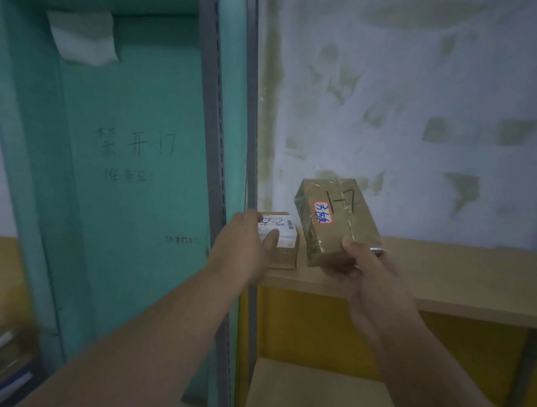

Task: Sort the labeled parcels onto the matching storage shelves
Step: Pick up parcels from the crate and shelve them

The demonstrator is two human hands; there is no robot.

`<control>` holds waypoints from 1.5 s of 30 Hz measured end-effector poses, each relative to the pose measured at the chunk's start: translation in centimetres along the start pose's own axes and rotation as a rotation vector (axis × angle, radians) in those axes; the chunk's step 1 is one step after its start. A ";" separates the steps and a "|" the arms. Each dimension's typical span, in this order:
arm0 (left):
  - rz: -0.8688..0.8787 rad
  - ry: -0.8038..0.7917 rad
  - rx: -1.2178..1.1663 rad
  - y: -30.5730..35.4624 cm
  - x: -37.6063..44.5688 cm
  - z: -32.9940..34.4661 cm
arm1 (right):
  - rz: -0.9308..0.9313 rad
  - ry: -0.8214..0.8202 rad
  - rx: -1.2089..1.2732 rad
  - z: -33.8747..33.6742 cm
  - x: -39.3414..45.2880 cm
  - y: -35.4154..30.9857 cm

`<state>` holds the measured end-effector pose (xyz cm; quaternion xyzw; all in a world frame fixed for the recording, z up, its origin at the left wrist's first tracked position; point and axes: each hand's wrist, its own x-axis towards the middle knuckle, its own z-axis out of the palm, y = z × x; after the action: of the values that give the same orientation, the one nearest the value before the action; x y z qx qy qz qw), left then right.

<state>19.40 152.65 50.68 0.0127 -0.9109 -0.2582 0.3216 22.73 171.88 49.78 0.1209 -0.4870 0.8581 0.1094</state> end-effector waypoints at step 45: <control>-0.962 -0.624 -0.394 -18.2 -25.1 29.4 | 0.971 -0.032 -0.696 -21.2 -1.4 38.5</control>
<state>19.26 155.21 8.03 0.2870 -0.7894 -0.5299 -0.1170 10.14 170.75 7.61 -0.1453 -0.7408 0.5980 -0.2694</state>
